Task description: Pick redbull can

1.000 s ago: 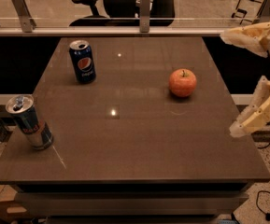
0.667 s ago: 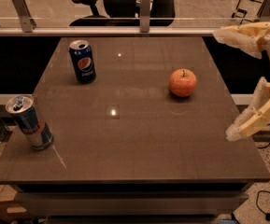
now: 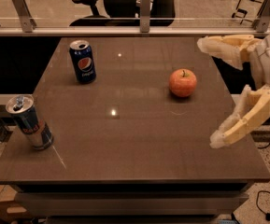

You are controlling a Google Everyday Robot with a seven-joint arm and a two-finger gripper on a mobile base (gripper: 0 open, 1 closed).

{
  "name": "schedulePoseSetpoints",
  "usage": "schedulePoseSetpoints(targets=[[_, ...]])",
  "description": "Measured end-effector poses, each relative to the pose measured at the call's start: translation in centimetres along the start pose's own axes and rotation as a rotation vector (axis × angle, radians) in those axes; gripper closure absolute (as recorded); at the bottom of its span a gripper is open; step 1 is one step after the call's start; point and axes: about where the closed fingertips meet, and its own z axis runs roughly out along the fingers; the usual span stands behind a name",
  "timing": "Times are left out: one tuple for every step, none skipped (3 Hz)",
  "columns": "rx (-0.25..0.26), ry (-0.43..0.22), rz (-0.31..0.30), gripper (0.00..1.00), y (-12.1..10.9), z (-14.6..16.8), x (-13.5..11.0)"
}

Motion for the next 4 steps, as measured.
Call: schedulePoseSetpoints(targets=[[-0.001,-0.039,0.058,0.00,0.6,1.4,0.1],[0.022,-0.022,0.136,0.00,0.9,2.4,0.7],[0.022,-0.022,0.144,0.00,0.9,2.5,0.7],[0.033,-0.032,0.145,0.00,0.8,2.3,0.7]])
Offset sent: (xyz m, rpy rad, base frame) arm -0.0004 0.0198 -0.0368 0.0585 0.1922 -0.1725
